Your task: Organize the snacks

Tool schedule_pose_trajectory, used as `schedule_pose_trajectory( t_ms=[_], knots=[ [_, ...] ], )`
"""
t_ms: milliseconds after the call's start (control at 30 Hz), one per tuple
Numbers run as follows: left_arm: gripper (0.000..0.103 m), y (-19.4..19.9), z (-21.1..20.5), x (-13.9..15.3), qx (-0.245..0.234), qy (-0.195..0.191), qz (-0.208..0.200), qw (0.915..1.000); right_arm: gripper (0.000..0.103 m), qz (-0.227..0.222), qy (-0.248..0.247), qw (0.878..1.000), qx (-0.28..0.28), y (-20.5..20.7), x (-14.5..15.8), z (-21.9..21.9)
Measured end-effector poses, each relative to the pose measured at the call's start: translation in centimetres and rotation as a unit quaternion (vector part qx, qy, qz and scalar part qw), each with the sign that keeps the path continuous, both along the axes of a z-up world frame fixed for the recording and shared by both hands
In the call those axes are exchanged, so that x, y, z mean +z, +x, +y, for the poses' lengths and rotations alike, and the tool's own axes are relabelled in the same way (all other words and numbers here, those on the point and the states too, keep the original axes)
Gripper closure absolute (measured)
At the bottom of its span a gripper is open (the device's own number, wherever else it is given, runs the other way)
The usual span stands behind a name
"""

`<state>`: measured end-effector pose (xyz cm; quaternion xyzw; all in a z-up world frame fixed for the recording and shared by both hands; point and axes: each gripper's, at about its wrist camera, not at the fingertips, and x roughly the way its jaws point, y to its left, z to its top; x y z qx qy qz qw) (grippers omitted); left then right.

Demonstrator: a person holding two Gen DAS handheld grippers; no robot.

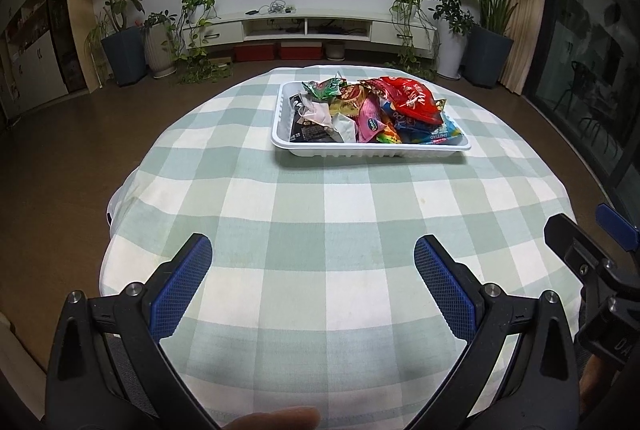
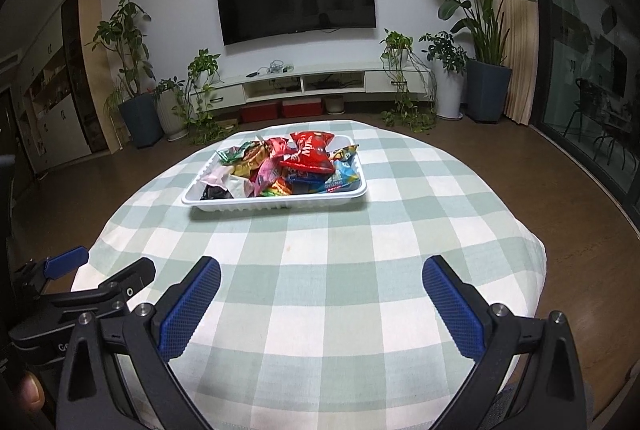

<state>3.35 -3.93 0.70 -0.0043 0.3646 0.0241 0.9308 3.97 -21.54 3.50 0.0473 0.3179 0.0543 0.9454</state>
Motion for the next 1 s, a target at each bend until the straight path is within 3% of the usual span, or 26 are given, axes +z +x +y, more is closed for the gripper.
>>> schedule_pose_trajectory(
  t_ms=[1000],
  knots=[
    [0.0, -0.14, 0.08, -0.4, -0.001, -0.004, 0.002, 1.0, 0.0, 0.005, -0.002, 1.0, 0.003, -0.11, -0.04, 0.26]
  ],
)
